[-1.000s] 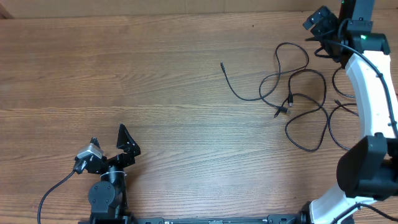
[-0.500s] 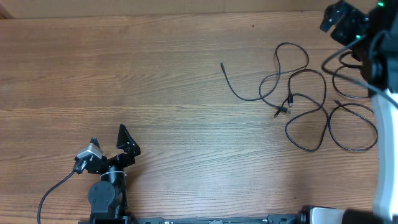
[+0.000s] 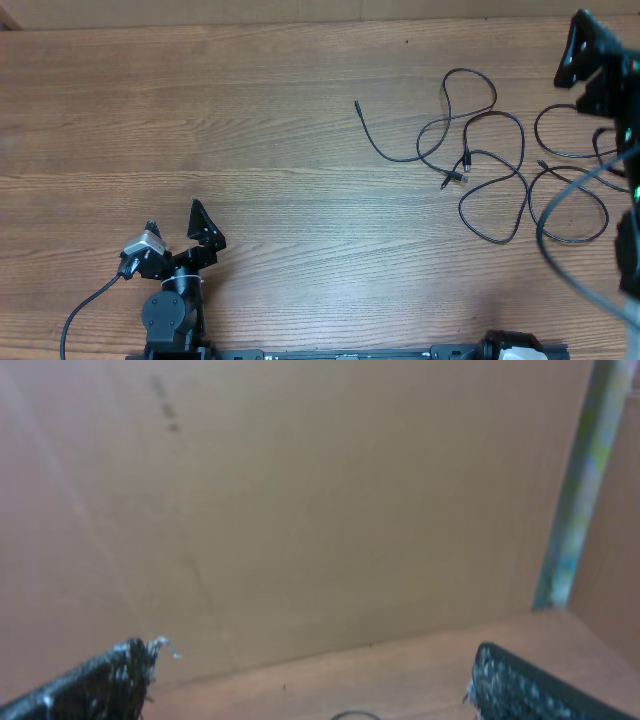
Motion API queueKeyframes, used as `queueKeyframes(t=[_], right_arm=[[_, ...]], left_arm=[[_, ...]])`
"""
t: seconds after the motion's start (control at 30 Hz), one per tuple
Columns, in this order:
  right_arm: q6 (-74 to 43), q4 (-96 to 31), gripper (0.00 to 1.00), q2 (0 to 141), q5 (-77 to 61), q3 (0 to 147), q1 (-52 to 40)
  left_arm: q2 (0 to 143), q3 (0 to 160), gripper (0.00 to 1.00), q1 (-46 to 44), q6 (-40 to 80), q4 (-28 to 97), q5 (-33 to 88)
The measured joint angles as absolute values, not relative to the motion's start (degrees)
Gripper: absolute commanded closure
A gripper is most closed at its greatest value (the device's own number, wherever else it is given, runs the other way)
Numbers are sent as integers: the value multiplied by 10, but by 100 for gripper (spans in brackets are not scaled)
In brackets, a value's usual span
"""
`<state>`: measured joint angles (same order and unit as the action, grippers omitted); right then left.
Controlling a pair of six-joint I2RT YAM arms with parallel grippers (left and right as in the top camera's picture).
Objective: Untangle cables
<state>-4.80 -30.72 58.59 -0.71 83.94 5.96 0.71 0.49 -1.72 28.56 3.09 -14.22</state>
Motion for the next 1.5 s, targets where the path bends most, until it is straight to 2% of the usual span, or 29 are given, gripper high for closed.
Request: queueKeyframes(t=[0.33,0.5,1.0,1.27,1.5], right_arm=[[-19,51,0,446,-110,496,60],[-19,155,0,425,-145,379,60],[-17,201,0,317,-157,225,60],[-17,325,0,279,-157,149,60],[-17,338,0,216,-156,67,60]], left_arm=[[7,5,1,-17,286,31,-143],[7,5,1,-17,286,31,-144],[7,5,0,-17,286,31,-144],[7,5,1,-17,286,31,-144],[7,5,0,-17,286,31,-144]])
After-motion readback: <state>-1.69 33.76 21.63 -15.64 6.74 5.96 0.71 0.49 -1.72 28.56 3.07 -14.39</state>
